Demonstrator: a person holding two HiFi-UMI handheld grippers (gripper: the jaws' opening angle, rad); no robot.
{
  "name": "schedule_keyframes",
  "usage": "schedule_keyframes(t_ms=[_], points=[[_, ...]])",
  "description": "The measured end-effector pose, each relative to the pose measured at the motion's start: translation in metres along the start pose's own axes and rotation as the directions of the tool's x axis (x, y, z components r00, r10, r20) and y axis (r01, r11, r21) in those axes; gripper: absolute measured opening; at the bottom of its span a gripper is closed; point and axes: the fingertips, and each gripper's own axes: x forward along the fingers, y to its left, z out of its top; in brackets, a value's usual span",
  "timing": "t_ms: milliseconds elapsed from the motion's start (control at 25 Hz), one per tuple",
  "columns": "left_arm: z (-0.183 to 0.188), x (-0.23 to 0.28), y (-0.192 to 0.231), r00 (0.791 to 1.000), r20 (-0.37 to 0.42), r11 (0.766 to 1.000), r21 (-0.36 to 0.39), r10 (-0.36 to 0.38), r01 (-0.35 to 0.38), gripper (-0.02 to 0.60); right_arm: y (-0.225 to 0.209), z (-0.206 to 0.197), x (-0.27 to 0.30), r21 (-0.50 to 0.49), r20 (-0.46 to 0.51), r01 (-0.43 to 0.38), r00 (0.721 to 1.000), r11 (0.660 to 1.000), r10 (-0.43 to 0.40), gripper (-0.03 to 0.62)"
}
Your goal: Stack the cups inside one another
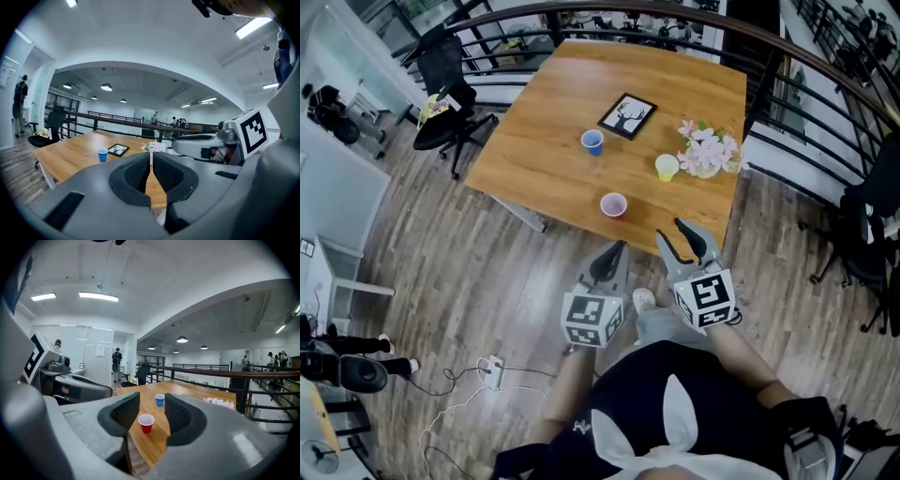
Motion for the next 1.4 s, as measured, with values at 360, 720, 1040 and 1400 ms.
schedule_keyframes(t_ms=[360,720,1040,1400], points=[[0.011,0.046,0.040,1.000,-0.022,1.000,0.015,0.008,-0.008,0.033,-0.046,-0.002,0.057,0.038,-0.023,0.049,0.999,0.998,-0.048,0.270],[0.021,0.091,0.075,0.999,-0.034,0.999,0.016,0.028,-0.028,0.032,-0.087,-0.013,0.108,0.043,-0.062,0.091,0.994,0.995,-0.088,0.291],[0.022,0.124,0.103,0.996,-0.042,0.997,0.014,0.073,-0.072,0.032,-0.120,-0.038,0.148,0.038,-0.124,0.104,0.987,0.994,-0.099,0.291],[0.012,0.137,0.127,0.992,-0.087,0.996,0.000,0.092,-0.092,0.032,-0.136,-0.072,0.180,0.075,-0.202,0.139,0.972,0.987,-0.121,0.293]])
